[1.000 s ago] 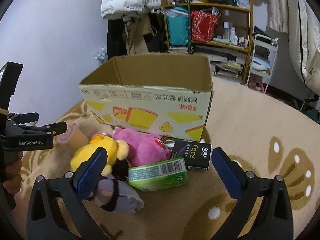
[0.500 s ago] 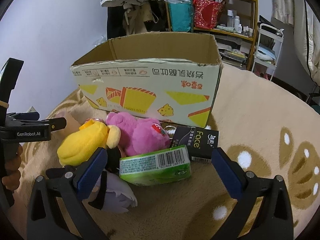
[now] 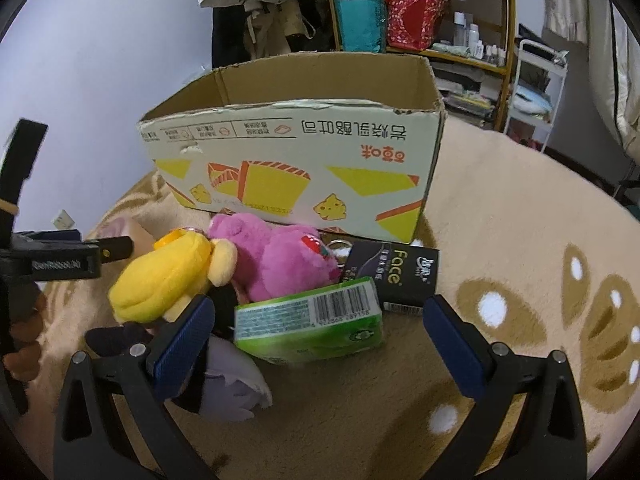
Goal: Organize soft objects
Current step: 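Close left tool on pink swirl cushion while right tool closes on green tissue pack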
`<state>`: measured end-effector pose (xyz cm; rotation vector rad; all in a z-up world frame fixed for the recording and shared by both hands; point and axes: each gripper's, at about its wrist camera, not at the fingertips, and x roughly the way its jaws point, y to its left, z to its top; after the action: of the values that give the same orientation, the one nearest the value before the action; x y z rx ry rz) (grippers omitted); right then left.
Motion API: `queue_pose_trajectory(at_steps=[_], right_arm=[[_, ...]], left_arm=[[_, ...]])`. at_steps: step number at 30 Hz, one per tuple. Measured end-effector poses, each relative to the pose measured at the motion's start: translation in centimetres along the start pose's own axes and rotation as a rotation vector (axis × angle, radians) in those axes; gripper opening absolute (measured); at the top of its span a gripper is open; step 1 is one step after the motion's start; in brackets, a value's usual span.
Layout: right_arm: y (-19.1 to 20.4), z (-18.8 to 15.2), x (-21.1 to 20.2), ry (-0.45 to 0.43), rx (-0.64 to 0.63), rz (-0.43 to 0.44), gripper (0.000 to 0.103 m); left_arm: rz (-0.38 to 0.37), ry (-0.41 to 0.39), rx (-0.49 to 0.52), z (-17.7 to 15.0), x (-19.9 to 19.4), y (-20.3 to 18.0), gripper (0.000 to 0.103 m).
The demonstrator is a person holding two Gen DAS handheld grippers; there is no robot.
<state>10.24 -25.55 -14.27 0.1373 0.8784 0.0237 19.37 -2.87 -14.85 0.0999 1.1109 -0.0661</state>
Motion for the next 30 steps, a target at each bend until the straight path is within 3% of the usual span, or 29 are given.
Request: queue_pose_trajectory(at_steps=[24,30], right_arm=[[-0.8,-0.8,1.4,0.032,0.006,0.006,0.103],[-0.3,-0.9,1.5,0.032,-0.017,0.039,0.088]], left_arm=[[0.009,-0.006,0.0,-0.1,0.5,-0.2,0.102],[-0.037,-0.003,0.004,-0.4,0.6,-0.4,0.084]])
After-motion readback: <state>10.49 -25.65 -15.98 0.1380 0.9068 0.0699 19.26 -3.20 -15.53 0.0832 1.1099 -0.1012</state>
